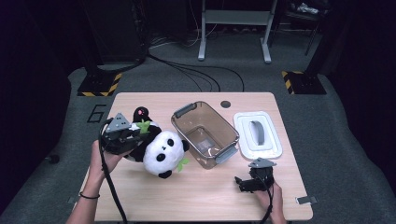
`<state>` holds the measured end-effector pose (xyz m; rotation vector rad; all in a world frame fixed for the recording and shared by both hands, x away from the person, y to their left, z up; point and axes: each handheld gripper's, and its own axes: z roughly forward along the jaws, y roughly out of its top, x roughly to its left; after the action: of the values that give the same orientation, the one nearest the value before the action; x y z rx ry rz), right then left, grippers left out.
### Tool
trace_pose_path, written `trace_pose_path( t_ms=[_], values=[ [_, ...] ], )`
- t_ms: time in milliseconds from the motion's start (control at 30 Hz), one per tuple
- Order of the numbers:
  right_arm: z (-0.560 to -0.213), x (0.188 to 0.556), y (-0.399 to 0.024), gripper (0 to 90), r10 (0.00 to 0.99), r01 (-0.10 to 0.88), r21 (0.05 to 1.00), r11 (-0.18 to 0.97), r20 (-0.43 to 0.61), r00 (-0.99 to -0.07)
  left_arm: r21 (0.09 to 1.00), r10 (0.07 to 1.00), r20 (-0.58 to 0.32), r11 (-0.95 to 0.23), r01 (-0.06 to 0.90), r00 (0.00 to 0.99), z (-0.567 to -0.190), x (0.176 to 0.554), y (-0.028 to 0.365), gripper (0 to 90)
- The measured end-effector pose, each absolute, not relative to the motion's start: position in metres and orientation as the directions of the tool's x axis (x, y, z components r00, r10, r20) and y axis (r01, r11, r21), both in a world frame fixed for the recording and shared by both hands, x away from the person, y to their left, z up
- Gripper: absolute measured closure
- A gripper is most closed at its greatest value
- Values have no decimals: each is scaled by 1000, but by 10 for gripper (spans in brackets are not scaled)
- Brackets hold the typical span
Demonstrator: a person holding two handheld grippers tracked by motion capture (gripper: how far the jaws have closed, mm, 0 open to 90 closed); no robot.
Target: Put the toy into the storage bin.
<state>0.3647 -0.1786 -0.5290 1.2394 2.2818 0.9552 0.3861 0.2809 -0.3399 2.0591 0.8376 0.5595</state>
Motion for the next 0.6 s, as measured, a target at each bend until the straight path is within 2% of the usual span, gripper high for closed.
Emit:
trace_pose_path(
  t_ms=[600],
  values=[
    [-529, 364, -179, 14, 842, 589, 715, 376, 2, -539, 852, 701, 116, -434, 292, 704, -301, 393, 271, 765]
  ],
)
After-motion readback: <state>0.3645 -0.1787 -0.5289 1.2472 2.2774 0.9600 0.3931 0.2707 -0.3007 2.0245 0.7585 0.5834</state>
